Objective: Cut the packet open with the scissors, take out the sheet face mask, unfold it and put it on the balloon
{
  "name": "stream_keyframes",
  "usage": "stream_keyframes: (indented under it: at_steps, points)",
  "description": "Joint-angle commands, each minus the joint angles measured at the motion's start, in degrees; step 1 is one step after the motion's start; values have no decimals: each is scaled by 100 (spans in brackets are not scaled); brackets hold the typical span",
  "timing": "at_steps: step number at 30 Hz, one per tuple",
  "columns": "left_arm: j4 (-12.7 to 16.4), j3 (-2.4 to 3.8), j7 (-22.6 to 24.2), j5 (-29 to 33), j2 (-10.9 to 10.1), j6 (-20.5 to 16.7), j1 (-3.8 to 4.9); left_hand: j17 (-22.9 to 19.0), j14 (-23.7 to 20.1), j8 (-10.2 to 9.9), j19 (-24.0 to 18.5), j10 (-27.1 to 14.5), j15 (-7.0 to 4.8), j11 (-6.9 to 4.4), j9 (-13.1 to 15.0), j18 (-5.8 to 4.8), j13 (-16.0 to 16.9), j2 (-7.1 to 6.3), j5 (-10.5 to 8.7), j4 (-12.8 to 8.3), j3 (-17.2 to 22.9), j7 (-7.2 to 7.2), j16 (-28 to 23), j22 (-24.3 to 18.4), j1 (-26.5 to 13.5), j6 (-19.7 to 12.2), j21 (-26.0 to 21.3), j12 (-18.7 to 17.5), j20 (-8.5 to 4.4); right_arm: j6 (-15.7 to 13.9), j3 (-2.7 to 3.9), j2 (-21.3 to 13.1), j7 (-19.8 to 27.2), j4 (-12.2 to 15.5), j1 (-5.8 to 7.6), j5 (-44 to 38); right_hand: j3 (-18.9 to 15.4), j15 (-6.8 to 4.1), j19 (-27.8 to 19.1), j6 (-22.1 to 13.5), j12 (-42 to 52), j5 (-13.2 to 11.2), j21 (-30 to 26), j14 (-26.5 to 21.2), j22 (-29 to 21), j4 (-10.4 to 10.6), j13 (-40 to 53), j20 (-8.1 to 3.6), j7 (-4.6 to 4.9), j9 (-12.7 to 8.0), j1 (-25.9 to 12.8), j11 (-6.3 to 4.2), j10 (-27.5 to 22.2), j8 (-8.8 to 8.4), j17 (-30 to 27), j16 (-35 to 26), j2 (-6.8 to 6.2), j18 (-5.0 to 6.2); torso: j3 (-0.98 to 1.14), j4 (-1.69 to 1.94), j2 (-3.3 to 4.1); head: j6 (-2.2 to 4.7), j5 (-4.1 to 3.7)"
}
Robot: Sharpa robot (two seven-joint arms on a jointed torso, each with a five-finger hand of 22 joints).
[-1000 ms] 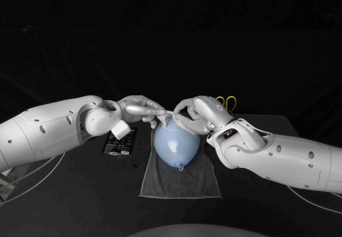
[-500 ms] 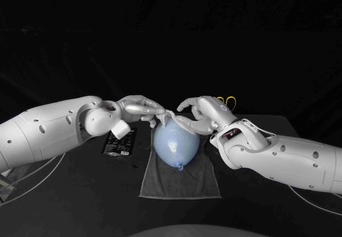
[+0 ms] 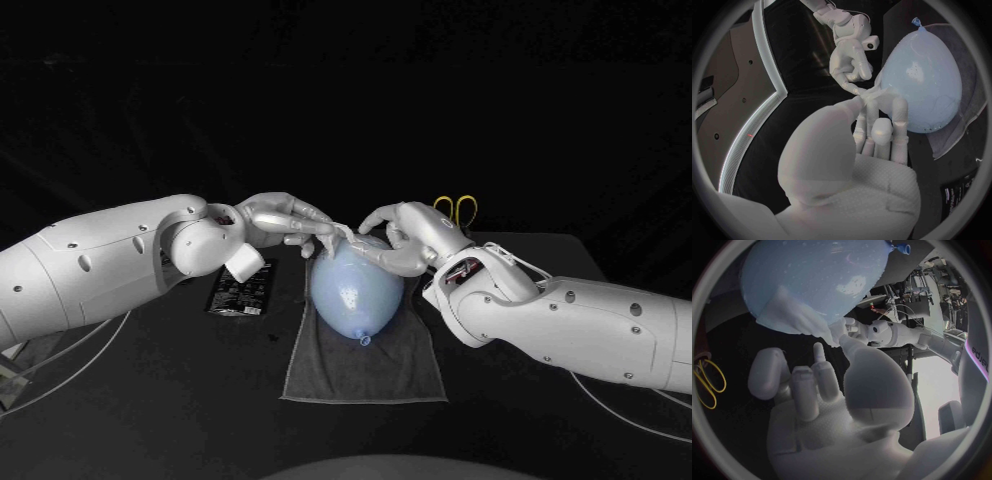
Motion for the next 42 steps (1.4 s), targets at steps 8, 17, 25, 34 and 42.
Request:
stream_keyframes:
  at_steps: [8,17,25,34,42]
  points:
    - [76,9,112,-441,-9,-66,70,69,104,-78,-77,88,38,71,26,73,-37,-85,8,-233,337,32,-37,138,-135,104,216,-53,-23,153,5,194,-184,-137,0,148,-31,20,14,86,69,-133,64,598,878,-102,735,29,-18,-14,496,-26,17,50,1505,20,129,86,-5,0,2,31,-12]
    - [91,9,85,-475,-20,0,110,124,154,-45,-106,156,27,40,41,74,-23,-102,8,-210,270,14,-31,130,-279,174,200,-14,-9,-9,5,265,-46,-228,0,155,475,-115,96,504,192,-398,270,598,929,-511,816,-72,-203,10,1206,-190,137,257,1505,20,499,56,-4,-2,2,44,-20]
    - [73,9,115,-525,-38,-124,119,229,231,-52,-99,166,16,36,40,81,-25,-105,8,-256,274,3,-26,128,-257,165,202,-16,-13,-303,5,195,166,-180,1,120,905,-224,162,632,430,-401,451,598,971,-954,1025,-187,-324,181,1398,-306,360,640,1505,20,578,22,1,-2,5,50,-28]
    - [55,9,244,-714,-52,-312,122,319,301,-57,-83,188,12,35,38,84,-24,-92,8,-279,279,2,-19,129,-249,162,212,-10,-18,-474,7,27,384,-53,1,204,1067,-240,178,577,493,-413,501,598,982,-1070,1084,-205,-349,312,1232,-325,421,872,1505,20,507,13,5,-5,3,42,-29]
    - [45,9,310,-773,-58,-405,122,362,338,-54,-70,203,8,30,40,84,-22,-78,8,-290,284,-3,-14,131,-249,172,220,-4,-21,-308,16,-95,375,19,11,265,1060,-254,152,515,390,-400,421,598,962,-1050,997,-215,-371,333,1085,-342,342,914,1505,20,440,27,4,-6,3,34,-37]
